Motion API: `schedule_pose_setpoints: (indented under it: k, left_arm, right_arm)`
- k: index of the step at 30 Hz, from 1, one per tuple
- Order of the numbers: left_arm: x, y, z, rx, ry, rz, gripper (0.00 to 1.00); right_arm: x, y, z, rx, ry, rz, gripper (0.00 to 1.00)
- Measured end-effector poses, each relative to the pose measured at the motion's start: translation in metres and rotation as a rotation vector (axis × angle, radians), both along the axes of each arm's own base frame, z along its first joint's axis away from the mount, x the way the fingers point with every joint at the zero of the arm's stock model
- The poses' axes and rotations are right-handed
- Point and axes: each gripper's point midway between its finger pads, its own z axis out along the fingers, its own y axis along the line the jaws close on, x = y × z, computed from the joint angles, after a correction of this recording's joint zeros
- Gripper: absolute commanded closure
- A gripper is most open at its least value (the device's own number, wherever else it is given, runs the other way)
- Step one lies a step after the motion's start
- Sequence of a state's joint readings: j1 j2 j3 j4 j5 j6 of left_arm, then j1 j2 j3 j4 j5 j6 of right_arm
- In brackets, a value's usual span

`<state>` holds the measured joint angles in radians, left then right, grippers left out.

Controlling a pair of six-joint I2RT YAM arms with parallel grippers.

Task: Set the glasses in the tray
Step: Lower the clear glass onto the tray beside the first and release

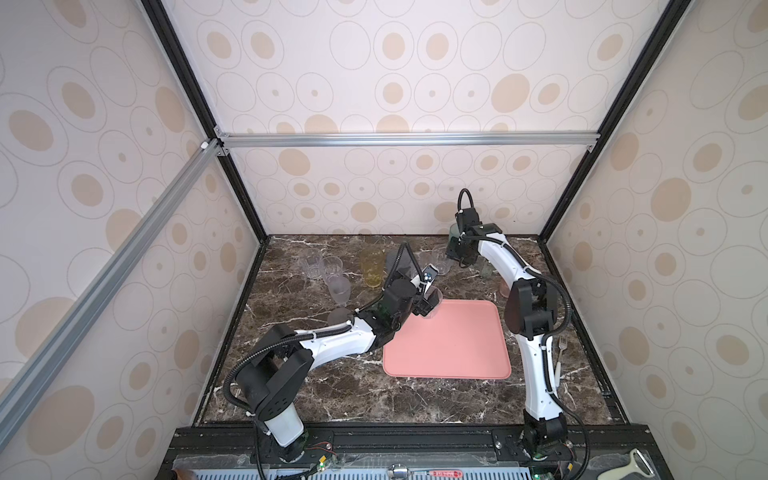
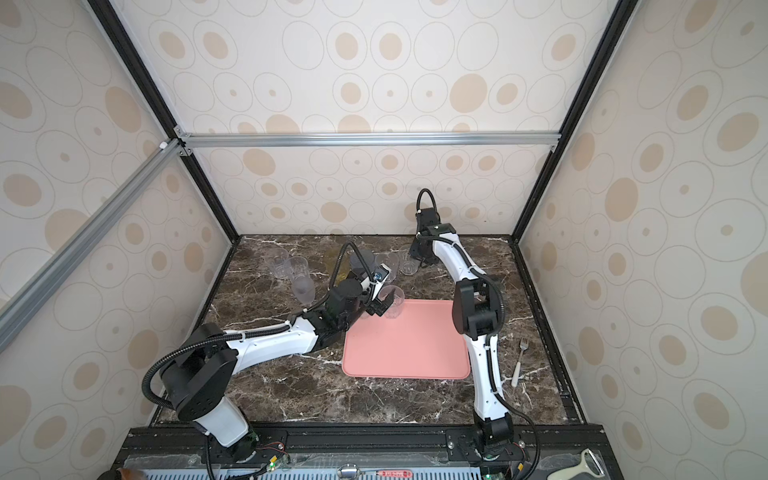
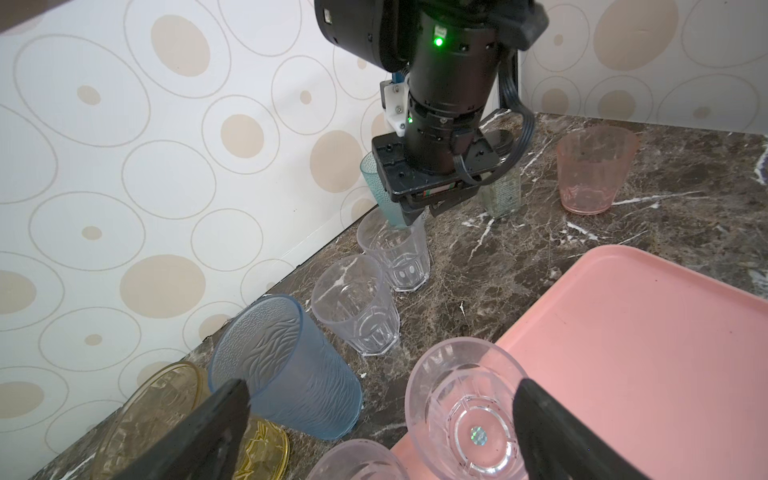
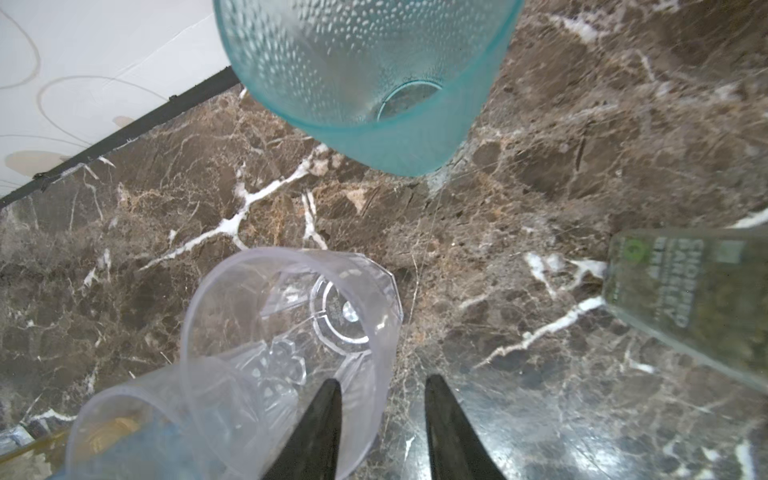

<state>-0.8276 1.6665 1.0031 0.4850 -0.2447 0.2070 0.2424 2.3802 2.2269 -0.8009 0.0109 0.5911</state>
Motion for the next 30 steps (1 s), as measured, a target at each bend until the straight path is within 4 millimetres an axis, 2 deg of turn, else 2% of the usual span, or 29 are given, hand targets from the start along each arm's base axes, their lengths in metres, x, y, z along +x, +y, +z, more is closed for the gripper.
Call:
schedule_pose_setpoints:
  k: [8, 16, 19, 22, 27, 30]
  left_arm:
    - [0.0, 0.0, 0.0, 0.001, -0.001, 0.003, 0.01]
    - [0.0, 0.003, 0.004, -0.002, -0.006, 0.013, 0.02]
    - [-0.001, 0.008, 0.011, -0.007, -0.013, 0.028, 0.02]
    - [-0.004, 0.017, 0.025, -0.032, -0.016, 0.057, 0.03]
    - [-0.01, 0.033, 0.048, -0.116, 0.0, 0.116, 0.05]
    - [-0.014, 0.042, 0.054, -0.159, 0.019, 0.147, 0.05]
  right_arm:
    - [0.002, 0.0, -0.009, -0.01, 0.015, 0.01, 0.85]
    - [-0.006, -0.008, -0.01, -0.075, 0.037, 0.033, 0.93]
    - [-0.019, -0.015, -0.006, -0.118, 0.054, 0.046, 0.94]
    - [-0.039, -0.024, 0.008, -0.161, 0.066, 0.059, 0.95]
    - [-0.074, -0.034, 0.055, -0.192, 0.024, 0.082, 0.95]
    - [-0.096, -0.037, 0.08, -0.194, -0.003, 0.102, 0.95]
